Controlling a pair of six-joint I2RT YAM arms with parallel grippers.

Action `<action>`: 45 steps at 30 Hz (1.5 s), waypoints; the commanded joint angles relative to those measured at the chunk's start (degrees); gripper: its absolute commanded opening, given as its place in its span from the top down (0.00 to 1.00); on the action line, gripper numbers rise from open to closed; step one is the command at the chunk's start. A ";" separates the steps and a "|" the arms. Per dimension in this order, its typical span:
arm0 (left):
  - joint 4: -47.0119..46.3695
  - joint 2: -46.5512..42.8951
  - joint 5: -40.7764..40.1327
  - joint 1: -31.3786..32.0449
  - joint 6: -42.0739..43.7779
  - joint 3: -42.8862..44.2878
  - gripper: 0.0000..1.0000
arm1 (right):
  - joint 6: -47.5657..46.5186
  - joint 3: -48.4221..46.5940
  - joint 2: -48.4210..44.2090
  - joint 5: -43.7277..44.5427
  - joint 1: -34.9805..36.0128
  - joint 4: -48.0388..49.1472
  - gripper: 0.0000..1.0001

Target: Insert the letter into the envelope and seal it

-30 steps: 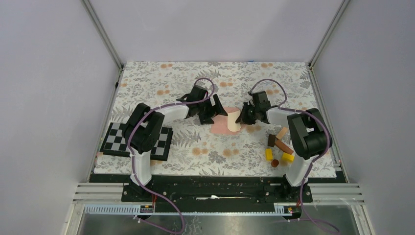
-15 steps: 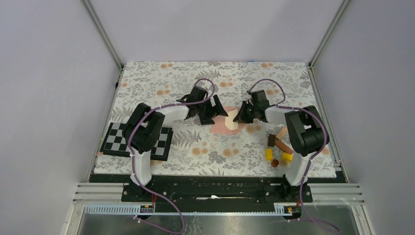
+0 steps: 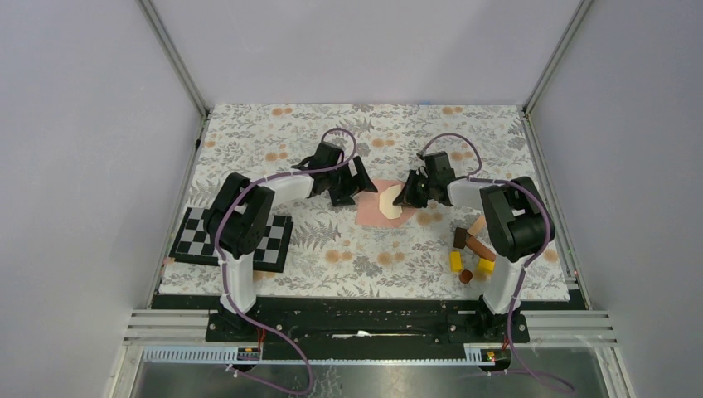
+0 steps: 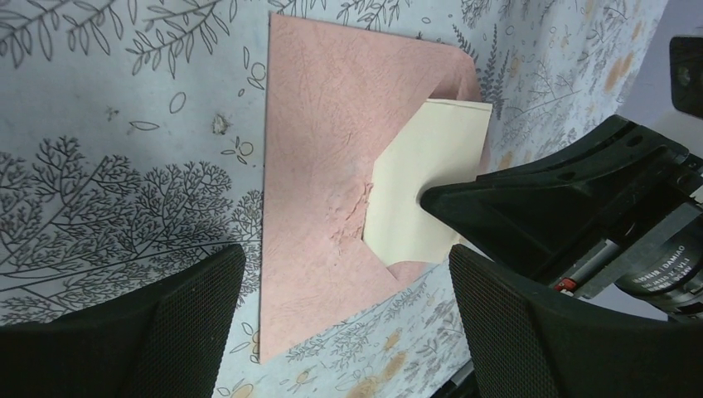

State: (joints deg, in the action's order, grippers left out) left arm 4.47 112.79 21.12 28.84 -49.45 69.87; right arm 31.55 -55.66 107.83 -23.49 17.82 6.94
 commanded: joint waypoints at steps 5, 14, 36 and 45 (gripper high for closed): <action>2.41 1.16 -1.66 1.15 3.56 3.41 0.06 | -0.37 -2.08 1.69 0.19 -0.02 1.00 1.00; -0.68 1.66 0.59 2.97 -0.25 1.57 0.06 | 2.63 -3.35 3.61 0.85 3.44 3.55 1.00; -1.03 0.28 -0.44 1.79 0.38 1.70 0.06 | 0.75 -5.97 -0.80 6.87 3.27 -5.86 0.49; -2.98 1.91 1.46 1.24 1.15 4.68 0.15 | 0.79 -6.96 -0.97 10.23 3.12 -9.83 0.41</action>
State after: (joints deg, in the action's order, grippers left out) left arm 4.78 113.49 21.15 30.52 -49.15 71.53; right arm 33.52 -61.28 108.73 -17.85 21.08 2.57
